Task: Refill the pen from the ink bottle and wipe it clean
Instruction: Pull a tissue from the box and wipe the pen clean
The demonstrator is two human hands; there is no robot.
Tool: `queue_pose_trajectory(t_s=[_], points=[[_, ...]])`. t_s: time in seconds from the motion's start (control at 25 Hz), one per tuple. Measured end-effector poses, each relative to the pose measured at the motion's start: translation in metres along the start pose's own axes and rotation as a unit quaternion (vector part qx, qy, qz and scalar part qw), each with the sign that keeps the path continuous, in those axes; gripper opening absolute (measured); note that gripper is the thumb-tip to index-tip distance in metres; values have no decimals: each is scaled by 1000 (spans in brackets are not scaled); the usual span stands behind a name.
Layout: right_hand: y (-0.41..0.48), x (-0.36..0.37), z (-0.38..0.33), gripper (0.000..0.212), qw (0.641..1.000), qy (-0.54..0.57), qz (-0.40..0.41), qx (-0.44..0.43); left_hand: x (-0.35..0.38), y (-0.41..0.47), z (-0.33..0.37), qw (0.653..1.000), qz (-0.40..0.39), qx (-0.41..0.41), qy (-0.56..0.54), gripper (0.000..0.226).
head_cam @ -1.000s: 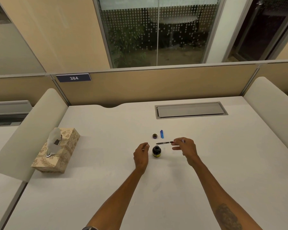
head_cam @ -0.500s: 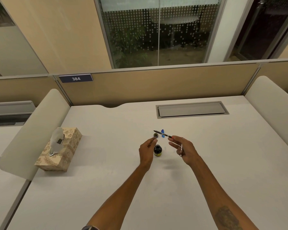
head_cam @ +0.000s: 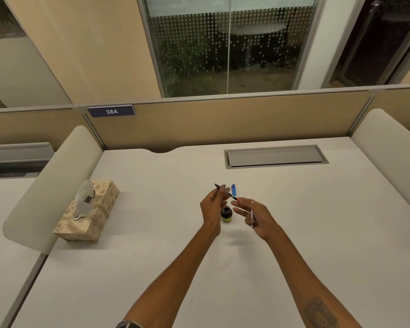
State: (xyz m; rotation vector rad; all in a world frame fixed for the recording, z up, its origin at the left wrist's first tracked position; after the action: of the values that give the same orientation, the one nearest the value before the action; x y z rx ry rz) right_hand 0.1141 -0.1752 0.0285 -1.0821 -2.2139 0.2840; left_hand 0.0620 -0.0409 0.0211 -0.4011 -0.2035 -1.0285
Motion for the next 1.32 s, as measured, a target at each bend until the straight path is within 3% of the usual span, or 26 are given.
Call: queue_pose_trajectory(t_s=[0.24,0.48,0.92,1.32], points=[[7,3,3,27,998,-59,2,29,-11,-4,11,1000,18,13,-18,17],[14,16,-8,22,997,-82,16,-1,-31,-6,18,999,33,17,-20,15],[45,88,-4,25,991,-127,-51,12,-99,-25,38,993,98,52,-31,23],[72,171,17,23,965,-238,-103,23,-175,-41,59,983,166,77,-11,23]])
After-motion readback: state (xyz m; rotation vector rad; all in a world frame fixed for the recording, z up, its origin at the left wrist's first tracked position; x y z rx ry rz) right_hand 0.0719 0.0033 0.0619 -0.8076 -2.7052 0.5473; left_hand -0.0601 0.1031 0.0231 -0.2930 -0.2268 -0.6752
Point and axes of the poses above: each hand's wrist, its own y-axis towards the middle knuckle, its own x-axis out of the palm, z = x × y, the point moved 3 cm from there along y, towards the middle knuckle, and after that the axes turned 14 degrees about -z, right-handed, at the moved point
